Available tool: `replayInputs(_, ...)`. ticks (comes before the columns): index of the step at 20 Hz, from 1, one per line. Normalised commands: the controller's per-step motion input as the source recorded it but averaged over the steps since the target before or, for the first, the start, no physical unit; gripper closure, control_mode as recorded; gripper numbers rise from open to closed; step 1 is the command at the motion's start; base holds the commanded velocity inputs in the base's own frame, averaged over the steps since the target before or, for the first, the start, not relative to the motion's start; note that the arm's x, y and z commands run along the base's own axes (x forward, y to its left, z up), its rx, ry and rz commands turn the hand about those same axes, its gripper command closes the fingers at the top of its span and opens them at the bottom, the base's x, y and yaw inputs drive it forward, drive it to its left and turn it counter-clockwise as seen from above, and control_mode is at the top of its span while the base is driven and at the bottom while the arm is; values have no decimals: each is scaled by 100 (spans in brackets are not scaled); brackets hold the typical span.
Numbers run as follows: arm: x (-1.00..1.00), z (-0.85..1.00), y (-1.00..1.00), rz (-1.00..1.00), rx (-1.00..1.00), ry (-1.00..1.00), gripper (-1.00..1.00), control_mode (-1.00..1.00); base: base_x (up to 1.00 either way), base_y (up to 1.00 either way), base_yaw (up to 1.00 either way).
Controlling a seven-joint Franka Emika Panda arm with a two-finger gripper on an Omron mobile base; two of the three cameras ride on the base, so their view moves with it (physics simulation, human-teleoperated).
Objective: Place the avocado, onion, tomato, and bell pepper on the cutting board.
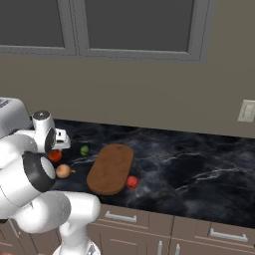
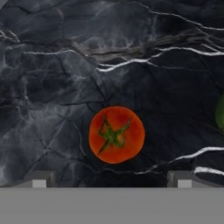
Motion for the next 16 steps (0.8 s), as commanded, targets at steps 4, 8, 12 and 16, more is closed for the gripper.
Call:
replayInputs(4, 6, -8, 2, 0, 0, 0, -100, -100, 0, 0, 0)
replayInputs(8, 0, -8, 6, 0, 0, 0, -100, -100, 0, 0, 0)
replayInputs(12, 0, -10, 5, 0, 0, 0, -100, -100, 0, 0, 0)
replayInputs(16, 0, -11, 1, 0, 0, 0, -100, -100, 0, 0, 0)
